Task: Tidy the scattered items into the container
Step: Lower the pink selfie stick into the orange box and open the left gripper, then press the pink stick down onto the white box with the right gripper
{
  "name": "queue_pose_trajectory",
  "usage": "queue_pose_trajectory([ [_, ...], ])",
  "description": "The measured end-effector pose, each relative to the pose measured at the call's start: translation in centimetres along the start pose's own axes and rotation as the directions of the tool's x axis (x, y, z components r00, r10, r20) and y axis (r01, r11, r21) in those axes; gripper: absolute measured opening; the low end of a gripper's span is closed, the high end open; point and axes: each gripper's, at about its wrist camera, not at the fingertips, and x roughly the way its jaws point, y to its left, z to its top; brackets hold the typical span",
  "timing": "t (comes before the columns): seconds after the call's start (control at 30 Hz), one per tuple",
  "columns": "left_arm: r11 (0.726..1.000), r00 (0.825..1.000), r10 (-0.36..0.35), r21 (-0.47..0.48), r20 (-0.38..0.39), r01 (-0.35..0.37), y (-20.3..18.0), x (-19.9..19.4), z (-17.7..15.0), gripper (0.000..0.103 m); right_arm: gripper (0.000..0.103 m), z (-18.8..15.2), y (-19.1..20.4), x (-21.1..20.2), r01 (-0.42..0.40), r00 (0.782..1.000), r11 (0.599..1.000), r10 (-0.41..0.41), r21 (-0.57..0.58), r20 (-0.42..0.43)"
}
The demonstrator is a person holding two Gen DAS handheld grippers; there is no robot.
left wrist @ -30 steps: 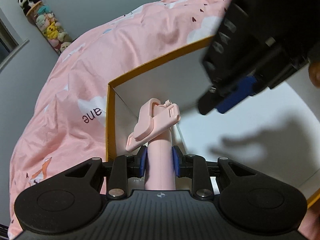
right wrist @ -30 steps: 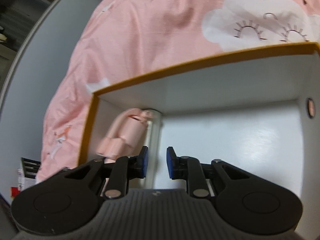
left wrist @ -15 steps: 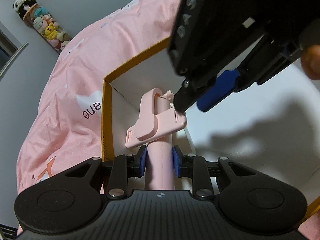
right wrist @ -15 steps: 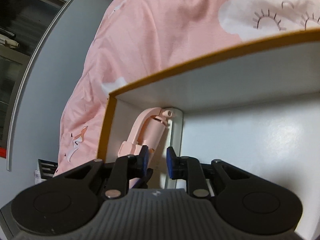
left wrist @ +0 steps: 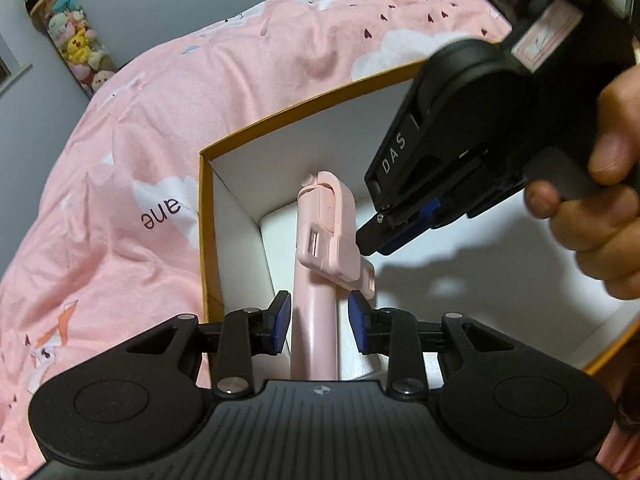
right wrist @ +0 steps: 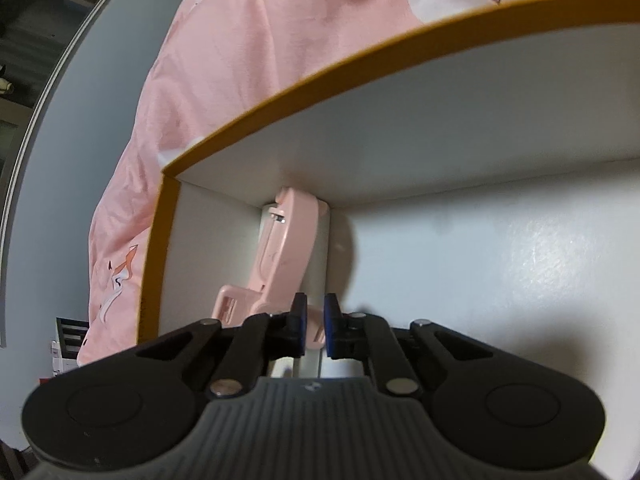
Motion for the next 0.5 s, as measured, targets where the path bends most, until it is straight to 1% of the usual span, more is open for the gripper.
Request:
queue_pose_trajectory([
  [0.03, 1.000, 1.000, -0.009, -0.011, 0.007, 0.009, 0.2, -0.2, -0.1, 0.036, 0.012, 0.0, 0.0, 0.1, -0.002, 1.000, 1.000, 0.002, 0.004, -0.002],
  [0.07, 1.000, 1.000, -0.021, -0.020, 0.012, 0.021, 0.5, -0.4, -0.2, 0.032, 0.012, 0.0, 0.0, 0.1, -0.003, 1.000, 1.000, 0.003, 0.007, 0.001],
  [0.1, 0.999, 0.999, -0.030, -0.029, 0.013, 0.030, 0.7, -0.4, -0.3, 0.022, 0.012, 0.1, 0.0, -0.1, -0.003, 1.000, 1.000, 0.003, 0.008, 0.011],
  [0.13, 0.999, 0.999, -0.038, -0.037, 0.013, 0.039, 0.9, -0.3, -0.3, 0.016, 0.012, 0.1, 0.0, -0.4, -0.004, 1.000, 1.000, 0.004, 0.010, 0.024],
  [0.23, 0.998, 0.999, -0.034, -0.044, 0.025, 0.035, 1.2, -0.4, -0.6, 0.013, 0.014, 0.5, 0.0, -1.2, -0.037, 0.998, 0.999, 0.035, 0.039, 0.054],
  [0.27, 0.998, 0.999, -0.036, -0.048, 0.027, 0.037, 1.2, -0.4, -0.6, 0.013, 0.017, 0.6, 0.1, -1.4, -0.043, 0.997, 0.998, 0.041, 0.041, 0.061],
  [0.3, 0.998, 0.999, -0.039, -0.052, 0.029, 0.041, 1.3, -0.4, -0.6, 0.013, 0.019, 0.7, 0.3, -1.4, -0.043, 0.997, 0.998, 0.041, 0.040, 0.064],
  [0.33, 0.997, 0.999, -0.042, -0.059, 0.029, 0.044, 1.4, -0.4, -0.5, 0.012, 0.024, 0.8, 0.4, -1.4, -0.043, 0.997, 0.998, 0.040, 0.040, 0.069],
  [0.4, 0.996, 0.998, -0.055, -0.074, 0.031, 0.057, 1.7, -0.6, -0.5, 0.011, 0.026, 0.9, 0.5, -1.2, -0.038, 0.997, 0.998, 0.035, 0.045, 0.068],
  [0.5, 0.991, 0.996, -0.085, -0.103, 0.038, 0.088, 2.2, -0.8, -0.6, 0.011, 0.034, 1.1, 0.4, -0.7, -0.020, 0.998, 0.998, 0.017, 0.059, 0.062],
])
